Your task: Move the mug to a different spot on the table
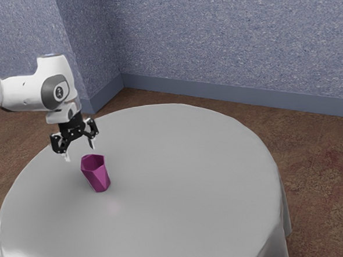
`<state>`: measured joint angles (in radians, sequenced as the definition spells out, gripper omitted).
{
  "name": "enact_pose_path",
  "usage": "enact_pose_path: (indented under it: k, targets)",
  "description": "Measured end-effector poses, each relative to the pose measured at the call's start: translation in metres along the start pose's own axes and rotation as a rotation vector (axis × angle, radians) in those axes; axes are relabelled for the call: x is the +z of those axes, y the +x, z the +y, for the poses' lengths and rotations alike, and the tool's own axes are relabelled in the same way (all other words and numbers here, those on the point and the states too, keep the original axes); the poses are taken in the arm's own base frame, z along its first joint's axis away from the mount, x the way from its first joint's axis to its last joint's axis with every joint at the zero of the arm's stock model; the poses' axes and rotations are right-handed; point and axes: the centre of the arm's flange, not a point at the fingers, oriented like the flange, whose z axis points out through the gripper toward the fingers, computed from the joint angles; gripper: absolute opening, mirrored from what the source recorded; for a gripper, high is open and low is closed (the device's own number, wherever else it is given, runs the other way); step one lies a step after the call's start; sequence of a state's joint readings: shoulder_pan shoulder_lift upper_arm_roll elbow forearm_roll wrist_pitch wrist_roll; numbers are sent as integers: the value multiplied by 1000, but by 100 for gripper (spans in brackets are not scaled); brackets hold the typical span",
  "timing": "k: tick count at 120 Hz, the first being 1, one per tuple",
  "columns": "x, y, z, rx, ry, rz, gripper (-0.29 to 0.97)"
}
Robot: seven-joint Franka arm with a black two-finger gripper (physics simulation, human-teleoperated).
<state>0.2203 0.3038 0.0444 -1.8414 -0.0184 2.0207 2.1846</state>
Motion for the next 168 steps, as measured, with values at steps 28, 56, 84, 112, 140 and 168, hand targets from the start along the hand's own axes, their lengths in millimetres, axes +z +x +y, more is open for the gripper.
enact_pose_path:
  k: [28, 56, 84, 112, 140, 168]
  targets:
    - [27, -10, -4, 29, 6, 27, 68]
    - [53, -18, -13, 50, 24, 35, 68]
    - [75, -26, -17, 60, 38, 37, 68]
    - [80, -27, -21, 55, 68, 51, 40]
    - [72, -32, -18, 5, 133, 97, 12]
    - [53, -26, -16, -64, 219, 215, 3]
